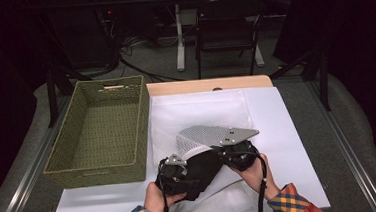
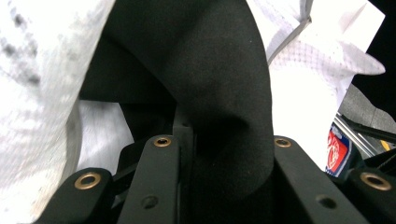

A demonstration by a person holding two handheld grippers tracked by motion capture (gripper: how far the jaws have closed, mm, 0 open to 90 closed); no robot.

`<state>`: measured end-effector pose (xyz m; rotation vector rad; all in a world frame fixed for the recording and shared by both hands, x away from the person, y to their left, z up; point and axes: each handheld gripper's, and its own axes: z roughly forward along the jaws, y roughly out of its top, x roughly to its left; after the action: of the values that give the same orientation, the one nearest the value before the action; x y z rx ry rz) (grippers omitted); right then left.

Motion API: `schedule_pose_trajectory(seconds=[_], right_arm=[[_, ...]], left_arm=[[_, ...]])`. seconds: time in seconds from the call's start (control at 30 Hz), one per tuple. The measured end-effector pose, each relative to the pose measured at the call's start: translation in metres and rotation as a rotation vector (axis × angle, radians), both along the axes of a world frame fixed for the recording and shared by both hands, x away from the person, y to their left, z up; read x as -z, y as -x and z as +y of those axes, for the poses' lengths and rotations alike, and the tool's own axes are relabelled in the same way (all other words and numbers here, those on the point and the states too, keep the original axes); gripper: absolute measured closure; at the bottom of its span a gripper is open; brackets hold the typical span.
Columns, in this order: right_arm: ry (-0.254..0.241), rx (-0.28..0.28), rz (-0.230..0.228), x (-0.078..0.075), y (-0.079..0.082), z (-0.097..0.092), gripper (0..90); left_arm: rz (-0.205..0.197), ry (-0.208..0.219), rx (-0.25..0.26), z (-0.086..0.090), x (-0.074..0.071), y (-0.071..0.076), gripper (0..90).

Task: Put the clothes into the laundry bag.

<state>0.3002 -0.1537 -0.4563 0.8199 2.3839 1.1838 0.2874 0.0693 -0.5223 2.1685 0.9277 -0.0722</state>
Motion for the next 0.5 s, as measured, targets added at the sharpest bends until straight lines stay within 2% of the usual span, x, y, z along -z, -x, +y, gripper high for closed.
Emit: schedule_pose_trajectory(seconds=[0.2,0.23,0.3,0.5], right_arm=[[0.000,-0.001,0.002,0.000,0.000,0.001,88.8],[-0.001,-0.001,0.003,0.000,0.000,0.001,88.8],[0.002,-0.003,-0.001,0.000,0.000,0.002,88.8],[-0.002,-0.002,0.002,0.000,0.000,0.001,88.8]], left_arm=[[0.001,0.013,-0.009,-0.006,0.000,-0.005,74.5],[-0.003,0.012,-0.023,-0.007,0.000,-0.005,74.4],[-0.001,0.024,-0.015,-0.010,0.000,-0.007,74.0],[-0.012,0.022,-0.023,-0.017,0.002,-0.014,73.8]])
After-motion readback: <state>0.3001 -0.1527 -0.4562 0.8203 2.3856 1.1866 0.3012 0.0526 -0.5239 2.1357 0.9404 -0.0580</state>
